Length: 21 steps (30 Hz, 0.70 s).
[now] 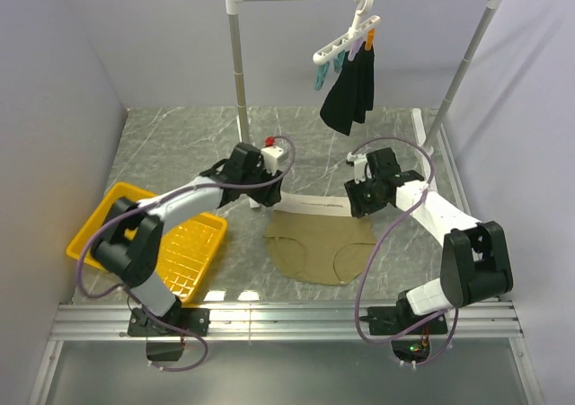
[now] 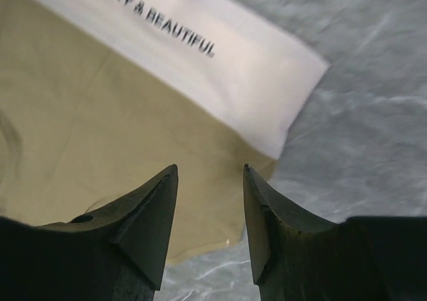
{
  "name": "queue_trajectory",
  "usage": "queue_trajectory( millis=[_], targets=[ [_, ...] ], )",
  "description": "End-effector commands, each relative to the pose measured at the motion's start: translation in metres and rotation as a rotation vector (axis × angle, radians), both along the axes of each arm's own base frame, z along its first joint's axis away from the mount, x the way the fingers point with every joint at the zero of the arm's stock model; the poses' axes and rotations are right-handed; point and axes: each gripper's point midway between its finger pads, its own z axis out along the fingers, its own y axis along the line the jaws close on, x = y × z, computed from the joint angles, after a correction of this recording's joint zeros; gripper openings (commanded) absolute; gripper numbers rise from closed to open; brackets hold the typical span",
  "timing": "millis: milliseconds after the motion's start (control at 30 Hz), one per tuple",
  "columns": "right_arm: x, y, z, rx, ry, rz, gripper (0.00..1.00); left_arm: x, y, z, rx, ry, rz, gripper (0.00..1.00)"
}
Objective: Clip the underwear to the hanger
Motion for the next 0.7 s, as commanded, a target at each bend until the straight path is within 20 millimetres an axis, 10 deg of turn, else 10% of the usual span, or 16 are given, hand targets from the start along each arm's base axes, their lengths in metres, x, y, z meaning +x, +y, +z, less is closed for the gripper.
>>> queue_trajectory(
  millis=[0,167,333,667],
  targets=[
    [-0.018,0.005,-0.004,0.014,0.093,0.042,0.51,-0.04,-0.003,0.045,-0.206,0.031,-0.093,0.51],
    [-0.008,0.013,0.033,0.08,-0.035,0.051,0.53,-0.076,0.005,0.13,-0.395,-0.125,-0.16,0.64],
    [0.0,0.025,0.094,0.225,-0.185,0.049,0.54,-0.09,0.014,0.174,-0.428,-0.182,-0.176,0.65],
    [0.012,0.037,0.292,0.537,-0.666,0.05,0.6,-0.072,0.0,0.31,-0.624,-0.453,-0.214,0.69]
  ],
)
